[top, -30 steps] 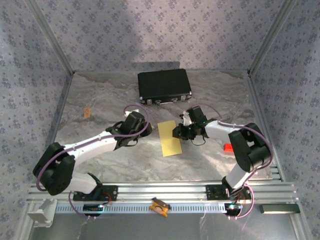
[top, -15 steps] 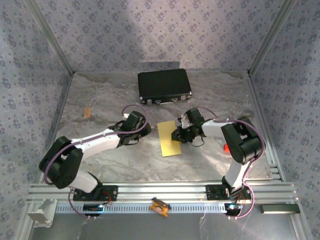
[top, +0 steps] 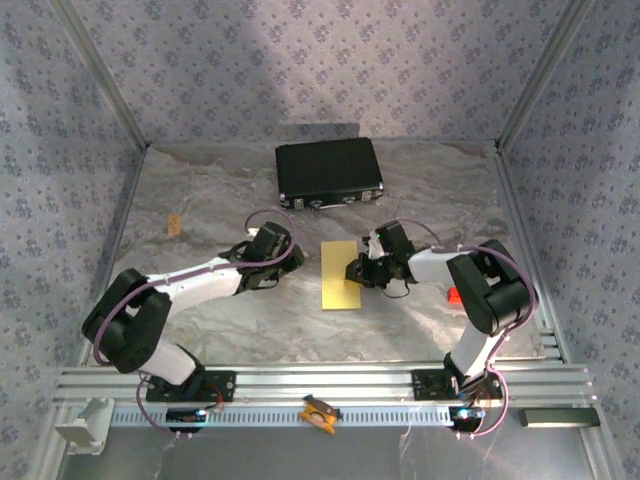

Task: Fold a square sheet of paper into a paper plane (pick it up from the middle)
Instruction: Rotate the paper at the center of the table.

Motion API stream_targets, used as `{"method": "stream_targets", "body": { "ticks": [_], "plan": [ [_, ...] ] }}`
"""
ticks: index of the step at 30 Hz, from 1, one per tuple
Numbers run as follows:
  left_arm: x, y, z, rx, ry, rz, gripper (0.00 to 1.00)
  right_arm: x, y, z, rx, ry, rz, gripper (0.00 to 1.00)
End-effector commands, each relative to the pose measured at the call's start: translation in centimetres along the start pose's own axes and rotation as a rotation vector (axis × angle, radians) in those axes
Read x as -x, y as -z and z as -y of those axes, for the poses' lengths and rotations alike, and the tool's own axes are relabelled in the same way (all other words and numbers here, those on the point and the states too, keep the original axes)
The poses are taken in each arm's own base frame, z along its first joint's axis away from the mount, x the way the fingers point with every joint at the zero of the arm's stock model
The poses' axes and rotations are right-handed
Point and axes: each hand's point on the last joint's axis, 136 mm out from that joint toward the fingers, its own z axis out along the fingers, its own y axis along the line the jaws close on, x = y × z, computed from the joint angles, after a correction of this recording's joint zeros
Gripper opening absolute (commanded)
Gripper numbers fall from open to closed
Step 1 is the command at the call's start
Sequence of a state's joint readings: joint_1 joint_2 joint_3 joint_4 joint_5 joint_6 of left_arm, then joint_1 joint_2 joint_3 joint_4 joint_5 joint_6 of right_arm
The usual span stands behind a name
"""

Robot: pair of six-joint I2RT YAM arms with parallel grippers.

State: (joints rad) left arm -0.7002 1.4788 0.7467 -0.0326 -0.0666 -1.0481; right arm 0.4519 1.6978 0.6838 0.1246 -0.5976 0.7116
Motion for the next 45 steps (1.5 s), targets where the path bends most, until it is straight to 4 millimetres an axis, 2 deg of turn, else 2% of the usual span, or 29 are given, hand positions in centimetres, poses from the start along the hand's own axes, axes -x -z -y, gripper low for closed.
{"method": "stream_targets", "body": {
  "ticks": [1, 6, 12, 19, 33, 45],
  "plan": [
    [0.2, 0.7, 0.9, -0.050, -0.014, 0.001, 0.45, -1.5, 0.0, 3.3, -0.109, -0.104, 0.000, 0.16],
    [0.1, 1.0, 1.3, -0.073, -0.037, -0.009, 0.45, -0.9, 0.5, 1.7, -0.065, -0.069, 0.020, 0.16],
    [-0.1, 1.4, 1.5, -0.094, -0.061, -0.017, 0.46, -0.6, 1.2, 0.7, -0.053, -0.034, 0.023, 0.18],
    [-0.4, 1.4, 2.8, -0.140, -0.103, -0.044, 0.46, -0.1, 2.1, 0.8, -0.055, -0.030, 0.027, 0.19],
    [-2.7, -0.8, 4.8, -0.233, -0.102, -0.177, 0.48, 0.2, 3.8, 0.5, -0.016, -0.022, 0.030, 0.18],
    [-4.3, -1.9, 5.8, -0.296, -0.070, -0.266, 0.48, 0.3, 3.7, -0.2, 0.021, -0.024, 0.011, 0.15]
  ]
}}
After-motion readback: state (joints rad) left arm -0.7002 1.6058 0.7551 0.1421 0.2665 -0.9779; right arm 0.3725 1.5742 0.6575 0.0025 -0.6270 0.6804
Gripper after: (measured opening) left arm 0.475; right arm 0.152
